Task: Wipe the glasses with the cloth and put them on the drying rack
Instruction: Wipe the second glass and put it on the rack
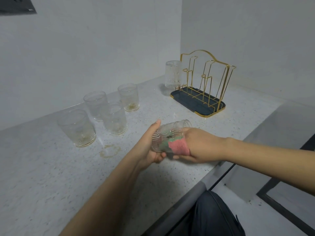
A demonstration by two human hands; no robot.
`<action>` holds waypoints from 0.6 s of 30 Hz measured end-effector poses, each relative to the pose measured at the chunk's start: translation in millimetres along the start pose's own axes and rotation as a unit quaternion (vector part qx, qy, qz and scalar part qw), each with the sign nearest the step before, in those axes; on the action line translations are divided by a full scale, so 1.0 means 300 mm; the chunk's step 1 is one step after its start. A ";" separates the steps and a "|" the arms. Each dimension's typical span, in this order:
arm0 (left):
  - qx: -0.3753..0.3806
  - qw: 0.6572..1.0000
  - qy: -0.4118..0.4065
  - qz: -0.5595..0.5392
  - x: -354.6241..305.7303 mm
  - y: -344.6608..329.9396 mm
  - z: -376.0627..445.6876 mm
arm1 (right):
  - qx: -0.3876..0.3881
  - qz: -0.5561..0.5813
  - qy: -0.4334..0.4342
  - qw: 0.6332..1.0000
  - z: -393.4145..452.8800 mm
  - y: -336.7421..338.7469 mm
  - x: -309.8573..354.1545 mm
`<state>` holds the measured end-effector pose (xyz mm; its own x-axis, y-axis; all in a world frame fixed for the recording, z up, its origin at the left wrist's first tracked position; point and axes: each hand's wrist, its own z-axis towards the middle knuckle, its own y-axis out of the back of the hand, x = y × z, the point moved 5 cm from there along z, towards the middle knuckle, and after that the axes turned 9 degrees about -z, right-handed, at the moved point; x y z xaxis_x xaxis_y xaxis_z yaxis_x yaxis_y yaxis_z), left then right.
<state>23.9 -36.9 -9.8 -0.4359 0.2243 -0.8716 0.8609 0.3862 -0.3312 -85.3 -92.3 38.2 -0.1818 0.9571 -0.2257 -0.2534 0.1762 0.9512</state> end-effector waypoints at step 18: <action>0.089 0.990 0.079 -0.073 0.008 -0.050 -0.019 | 0.015 0.044 -0.017 0.999 -0.027 0.070 -0.026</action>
<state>8.5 -37.1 -4.9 -0.5824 0.3203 -0.7471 0.8123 0.2641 -0.5200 -96.9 -98.1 58.2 -0.1699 0.9763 -0.1341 -0.2082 0.0975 0.9732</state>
